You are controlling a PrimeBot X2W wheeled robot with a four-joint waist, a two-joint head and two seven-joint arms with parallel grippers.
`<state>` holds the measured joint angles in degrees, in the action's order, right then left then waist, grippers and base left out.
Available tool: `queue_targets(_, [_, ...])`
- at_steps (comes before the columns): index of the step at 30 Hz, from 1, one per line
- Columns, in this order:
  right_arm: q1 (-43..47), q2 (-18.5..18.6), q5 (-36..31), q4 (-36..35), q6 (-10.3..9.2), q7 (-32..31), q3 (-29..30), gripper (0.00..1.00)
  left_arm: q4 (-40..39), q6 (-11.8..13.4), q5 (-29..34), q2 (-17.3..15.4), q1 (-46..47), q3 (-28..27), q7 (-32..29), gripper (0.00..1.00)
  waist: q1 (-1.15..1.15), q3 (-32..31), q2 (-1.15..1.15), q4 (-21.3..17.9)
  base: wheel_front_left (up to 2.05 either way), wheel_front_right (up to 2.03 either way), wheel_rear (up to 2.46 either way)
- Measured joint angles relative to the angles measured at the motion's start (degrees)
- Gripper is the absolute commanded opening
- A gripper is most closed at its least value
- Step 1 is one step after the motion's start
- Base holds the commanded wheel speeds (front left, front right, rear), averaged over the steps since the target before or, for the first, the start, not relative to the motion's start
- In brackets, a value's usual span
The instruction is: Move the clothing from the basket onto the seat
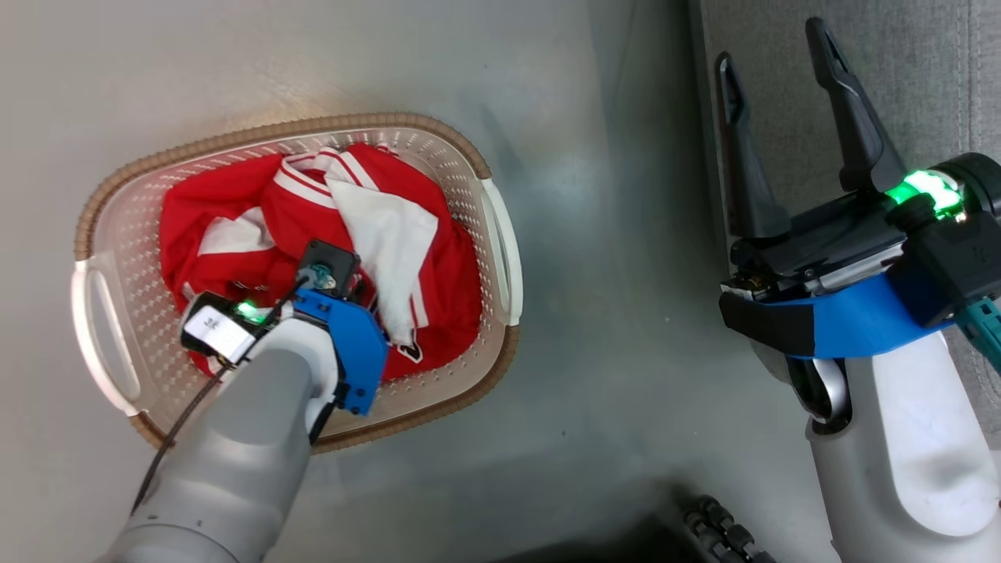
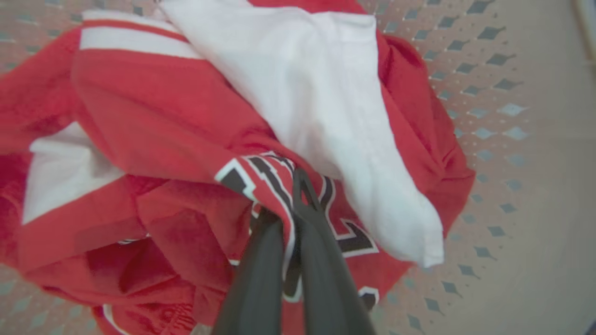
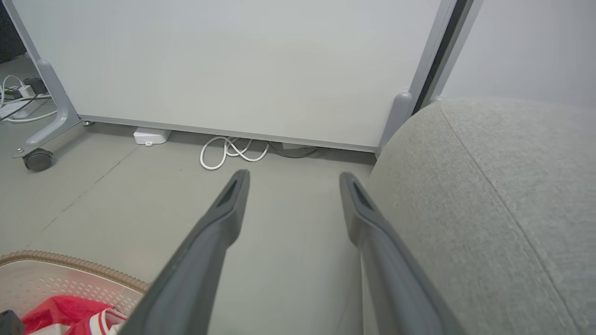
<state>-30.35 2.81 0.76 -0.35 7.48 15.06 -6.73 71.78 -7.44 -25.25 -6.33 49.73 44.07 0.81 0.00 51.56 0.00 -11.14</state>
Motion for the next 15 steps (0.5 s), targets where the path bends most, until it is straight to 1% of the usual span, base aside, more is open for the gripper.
queue_targets(7, [0.99, 0.01, -0.57, 0.45, 0.0, 0.01, 0.37, 1.0, -3.31, 0.0, -4.25, 1.15, -2.87, 3.54, 4.94, 0.0, -0.01, -4.37, 0.0, 1.37, 0.0, 0.0, 0.0])
queue_targets(11, [2.36, 0.11, -0.63, 1.13, 0.0, 0.01, 0.87, 1.0, -4.93, 0.0, -6.49, 1.33, -4.01, 5.33, 9.4, 0.0, 0.0, -7.94, 0.0, 2.22, 0.0, 0.0, 0.0])
queue_targets(15, [4.68, 0.34, -0.54, 2.35, 0.0, 0.0, 1.36, 1.0, -5.98, 0.01, -8.36, 1.54, -5.5, 7.02, 12.25, 0.0, -0.01, -12.12, 0.0, 3.22, 0.0, 0.0, 0.0])
